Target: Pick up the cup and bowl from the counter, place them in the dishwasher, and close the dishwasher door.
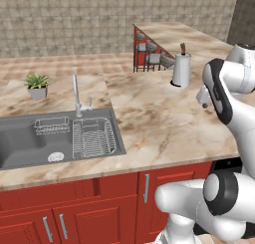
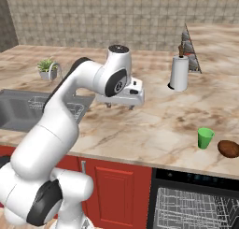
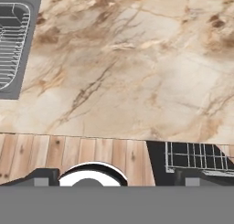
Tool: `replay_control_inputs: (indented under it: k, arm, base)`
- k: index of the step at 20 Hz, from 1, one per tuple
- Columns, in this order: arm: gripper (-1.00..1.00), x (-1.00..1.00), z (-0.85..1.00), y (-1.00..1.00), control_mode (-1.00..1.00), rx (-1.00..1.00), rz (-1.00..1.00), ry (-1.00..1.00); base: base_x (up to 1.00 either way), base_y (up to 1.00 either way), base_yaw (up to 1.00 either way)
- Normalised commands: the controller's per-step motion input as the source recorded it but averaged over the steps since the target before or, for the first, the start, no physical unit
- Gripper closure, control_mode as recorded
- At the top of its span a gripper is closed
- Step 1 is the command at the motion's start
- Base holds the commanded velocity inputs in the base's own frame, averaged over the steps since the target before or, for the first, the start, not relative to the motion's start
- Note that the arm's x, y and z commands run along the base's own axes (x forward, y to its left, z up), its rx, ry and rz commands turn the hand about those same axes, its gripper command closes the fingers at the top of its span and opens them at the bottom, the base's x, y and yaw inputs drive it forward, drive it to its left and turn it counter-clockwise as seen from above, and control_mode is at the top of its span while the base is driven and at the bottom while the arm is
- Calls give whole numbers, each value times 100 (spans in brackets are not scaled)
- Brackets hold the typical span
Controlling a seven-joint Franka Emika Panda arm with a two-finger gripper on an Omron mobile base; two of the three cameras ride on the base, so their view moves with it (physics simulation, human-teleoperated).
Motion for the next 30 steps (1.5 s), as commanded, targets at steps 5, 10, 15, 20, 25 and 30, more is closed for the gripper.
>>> replay_control_inputs:
  k: [5,10,15,20,25,30]
  arm:
    - [-100,0,-2,-41,-100,0,0,0]
    - [-100,0,-13,-40,-100,0,1,0]
    - [-100,0,-24,-30,-100,0,2,0]
    - [-100,0,-17,-30,-100,0,2,0]
    - [-100,0,-7,-32,-100,1,1,0]
    - [-100,0,-4,-30,-100,1,0,0]
  base:
    - [0,0,0]
    - [0,0,0]
    - [0,0,0]
    - [0,0,0]
    - [0,0,0]
    - [0,0,0]
